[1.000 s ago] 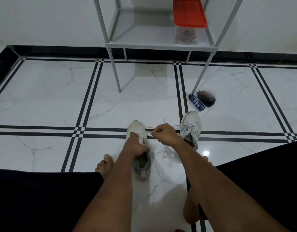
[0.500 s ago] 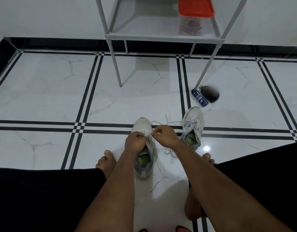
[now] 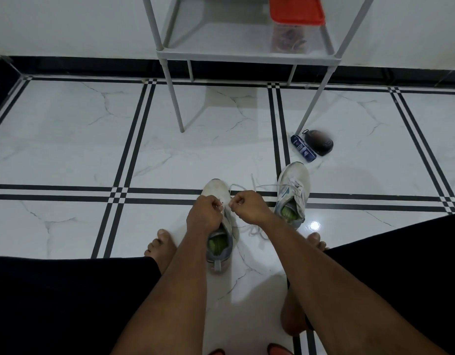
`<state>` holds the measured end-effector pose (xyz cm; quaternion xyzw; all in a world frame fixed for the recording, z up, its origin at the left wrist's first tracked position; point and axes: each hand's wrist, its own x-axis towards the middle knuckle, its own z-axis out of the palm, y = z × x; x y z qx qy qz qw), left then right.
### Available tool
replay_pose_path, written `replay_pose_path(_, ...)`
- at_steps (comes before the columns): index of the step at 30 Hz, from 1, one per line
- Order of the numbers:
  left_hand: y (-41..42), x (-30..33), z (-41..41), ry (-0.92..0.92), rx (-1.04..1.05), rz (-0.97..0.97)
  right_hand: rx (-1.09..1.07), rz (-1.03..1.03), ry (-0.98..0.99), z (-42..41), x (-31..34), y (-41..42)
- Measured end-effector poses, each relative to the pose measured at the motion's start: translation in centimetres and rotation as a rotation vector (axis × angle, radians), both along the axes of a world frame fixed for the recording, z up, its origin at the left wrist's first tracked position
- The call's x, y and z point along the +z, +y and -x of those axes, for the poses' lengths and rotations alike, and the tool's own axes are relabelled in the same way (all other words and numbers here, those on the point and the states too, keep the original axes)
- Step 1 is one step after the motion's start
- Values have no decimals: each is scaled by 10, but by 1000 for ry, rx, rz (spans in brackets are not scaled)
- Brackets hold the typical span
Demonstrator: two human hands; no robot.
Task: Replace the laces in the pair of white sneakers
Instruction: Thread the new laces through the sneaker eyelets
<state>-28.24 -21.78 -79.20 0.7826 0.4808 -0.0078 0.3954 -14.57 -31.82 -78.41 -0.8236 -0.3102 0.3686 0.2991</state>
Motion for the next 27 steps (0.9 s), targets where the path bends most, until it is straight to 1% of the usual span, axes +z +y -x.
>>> replay_pose_path(3, 0, 3, -3, -19, -18, -31, 11, -45, 33, 0, 1, 0)
replay_pose_path(6, -2, 5, -4, -52, 24, -13, 3, -42, 46, -1, 0, 1)
replay_pose_path(10, -2, 1, -1, 51, 51, 46, -41, -57, -40, -1, -1, 1)
replay_pose_path(12, -3, -3, 0, 65, 58, 66, -42, -57, -62, -1, -4, -1)
replay_pose_path(15, -5, -4, -1, 34, 78, 89, -32, -58, -86, -1, -9, -3)
replay_pose_path(23, -8, -10, -2, -73, 147, 249, 2, -25, -167, -1, -18, -3)
replay_pose_path(27, -10, -10, -2, -80, 150, 274, 15, -7, -196, 0, -18, -3)
